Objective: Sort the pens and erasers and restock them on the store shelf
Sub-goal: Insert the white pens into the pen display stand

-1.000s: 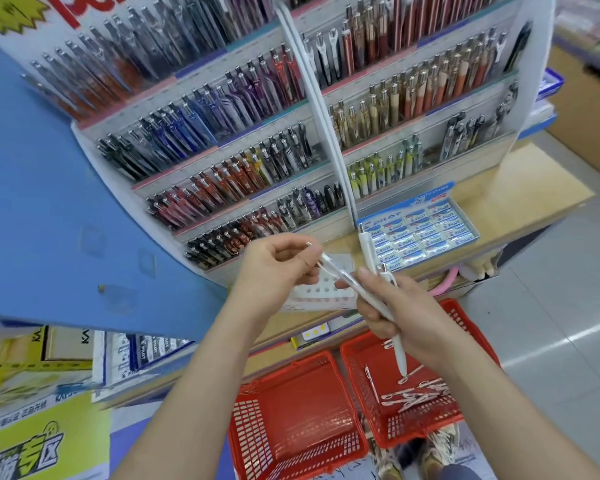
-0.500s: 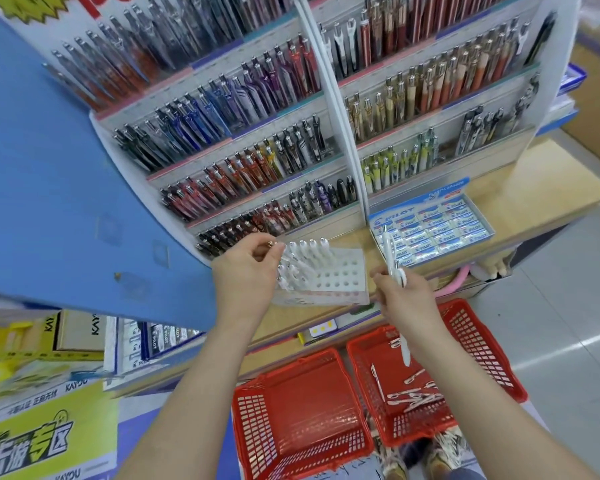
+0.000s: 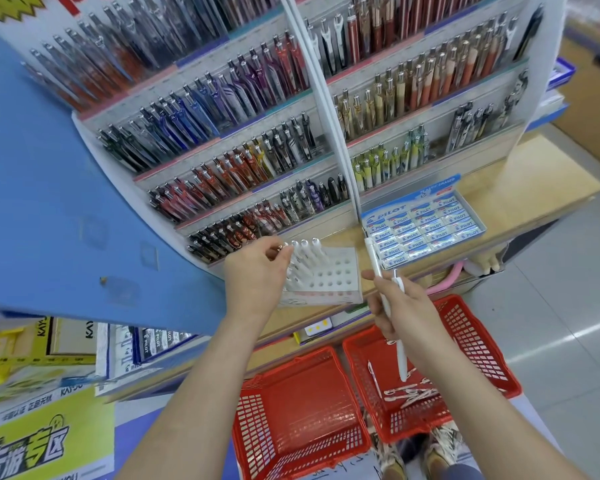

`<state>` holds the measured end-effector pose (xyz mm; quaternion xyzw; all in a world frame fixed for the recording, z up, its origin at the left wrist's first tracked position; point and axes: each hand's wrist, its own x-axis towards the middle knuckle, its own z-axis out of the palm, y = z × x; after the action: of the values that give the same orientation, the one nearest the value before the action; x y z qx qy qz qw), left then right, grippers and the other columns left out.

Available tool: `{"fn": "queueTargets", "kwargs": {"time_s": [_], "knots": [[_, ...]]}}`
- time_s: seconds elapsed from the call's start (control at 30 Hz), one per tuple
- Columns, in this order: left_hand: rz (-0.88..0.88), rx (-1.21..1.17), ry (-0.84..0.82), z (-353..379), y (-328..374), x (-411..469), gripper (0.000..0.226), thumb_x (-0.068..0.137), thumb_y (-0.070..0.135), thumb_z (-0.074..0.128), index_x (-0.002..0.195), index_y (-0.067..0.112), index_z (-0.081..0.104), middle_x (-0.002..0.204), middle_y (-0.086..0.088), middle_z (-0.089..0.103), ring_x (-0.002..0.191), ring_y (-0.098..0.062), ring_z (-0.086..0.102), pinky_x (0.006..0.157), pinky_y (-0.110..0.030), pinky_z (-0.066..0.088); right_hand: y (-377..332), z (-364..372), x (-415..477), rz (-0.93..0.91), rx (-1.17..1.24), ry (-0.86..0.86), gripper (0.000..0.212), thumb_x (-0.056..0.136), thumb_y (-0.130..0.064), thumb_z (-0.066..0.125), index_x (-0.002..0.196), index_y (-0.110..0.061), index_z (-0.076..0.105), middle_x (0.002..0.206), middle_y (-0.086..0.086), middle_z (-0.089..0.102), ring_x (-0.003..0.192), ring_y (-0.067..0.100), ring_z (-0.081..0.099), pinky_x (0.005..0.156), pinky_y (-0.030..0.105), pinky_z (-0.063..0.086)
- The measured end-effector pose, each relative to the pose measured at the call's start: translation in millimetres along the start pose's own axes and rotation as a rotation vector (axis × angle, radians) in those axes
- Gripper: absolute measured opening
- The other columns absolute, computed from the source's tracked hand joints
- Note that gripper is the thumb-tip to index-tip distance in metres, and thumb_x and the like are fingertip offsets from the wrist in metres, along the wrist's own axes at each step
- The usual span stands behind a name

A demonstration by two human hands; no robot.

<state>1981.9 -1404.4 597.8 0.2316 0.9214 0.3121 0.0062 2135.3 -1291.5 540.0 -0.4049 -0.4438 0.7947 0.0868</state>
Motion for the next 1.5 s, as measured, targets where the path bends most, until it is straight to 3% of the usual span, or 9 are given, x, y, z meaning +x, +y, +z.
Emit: {"fn": "queueTargets", "kwargs": {"time_s": [0.43,0.57,0.63,0.73,0.9,1.07,1.2,1.33,1.5], "knots": [[0.11,0.269,-0.104,22,-15,7,0.016,0.082,0.027,0.07,0.091,0.015,0.074,0.079,0.005,0.047,0.088,-0.021,0.049,0.071,-0.026,0.032,-11,-7,-6,-0.062,0.06,-0.176,0.023,0.096,-0.024,0.051,0.112,-0.022,0.068,0.059,0.003,0.043,0.042,0.008,0.023,0.039,0.019,0.017],[0.046,0.287,-0.133,16,-9,6,0.02,0.083,0.035,0.067,0.093,0.019,0.073,0.083,0.003,0.052,0.089,-0.02,0.052,0.072,-0.03,0.039,-16,-8,-7,-0.065,0.016,-0.197,0.025,0.097,-0.028,0.05,0.102,-0.02,0.073,0.062,0.004,0.043,0.044,0.01,0.022,0.039,0.02,0.015],[0.001,0.197,-0.106,6,3,1,0.021,0.086,0.04,0.062,0.094,0.022,0.071,0.082,0.005,0.059,0.082,-0.015,0.056,0.072,-0.031,0.046,-20,-8,-9,-0.085,-0.019,-0.195,0.023,0.097,-0.026,0.051,0.1,-0.02,0.074,0.067,0.009,0.039,0.047,0.011,0.024,0.04,0.02,0.017],[-0.193,-0.288,-0.248,-10,32,-9,0.023,0.09,0.037,0.06,0.088,0.017,0.071,0.071,0.005,0.066,0.062,-0.01,0.059,0.063,-0.033,0.054,-25,-8,-14,-0.138,-0.073,-0.179,0.017,0.093,-0.023,0.058,0.102,-0.021,0.073,0.069,0.01,0.036,0.05,0.009,0.026,0.041,0.018,0.023],[-0.324,-0.648,-0.394,-22,49,-18,0.014,0.086,0.012,0.066,0.094,0.001,0.069,0.071,-0.007,0.065,0.06,-0.013,0.059,0.06,-0.026,0.056,-24,-4,-14,-0.212,-0.164,-0.197,0.02,0.086,-0.027,0.066,0.105,-0.022,0.072,0.054,-0.011,0.035,0.048,0.007,0.027,0.045,0.019,0.025],[-0.279,-0.672,-0.347,-30,47,-19,0.006,0.082,0.006,0.069,0.087,0.007,0.071,0.067,-0.008,0.066,0.057,-0.014,0.062,0.058,-0.025,0.055,-25,0,-18,-0.244,-0.214,-0.241,0.018,0.086,-0.023,0.067,0.102,-0.018,0.073,0.049,-0.014,0.035,0.043,0.002,0.029,0.044,0.013,0.027],[-0.255,-0.624,-0.143,-41,37,-9,0.005,0.083,0.005,0.069,0.083,0.009,0.071,0.066,-0.01,0.067,0.056,-0.019,0.063,0.058,-0.027,0.057,-23,-1,-12,-0.185,-0.208,-0.104,0.006,0.088,-0.024,0.066,0.086,-0.02,0.07,0.056,-0.004,0.043,0.044,0.006,0.034,0.043,0.019,0.03],[-0.211,-0.475,-0.048,-48,19,-3,0.009,0.082,0.01,0.071,0.078,0.018,0.072,0.06,-0.001,0.066,0.055,-0.015,0.062,0.058,-0.028,0.055,-15,-4,5,-0.199,-0.406,0.101,0.023,0.087,-0.028,0.062,0.074,-0.009,0.062,0.056,0.0,0.051,0.05,0.012,0.044,0.054,0.029,0.037],[-0.159,-0.297,0.005,-39,7,-7,0.02,0.08,0.017,0.073,0.068,0.033,0.07,0.059,0.009,0.066,0.058,-0.014,0.062,0.063,-0.037,0.057,-2,2,28,-0.199,-0.608,0.113,0.034,0.086,-0.036,0.062,0.072,-0.006,0.058,0.061,0.009,0.06,0.055,0.018,0.052,0.059,0.034,0.041]]}}
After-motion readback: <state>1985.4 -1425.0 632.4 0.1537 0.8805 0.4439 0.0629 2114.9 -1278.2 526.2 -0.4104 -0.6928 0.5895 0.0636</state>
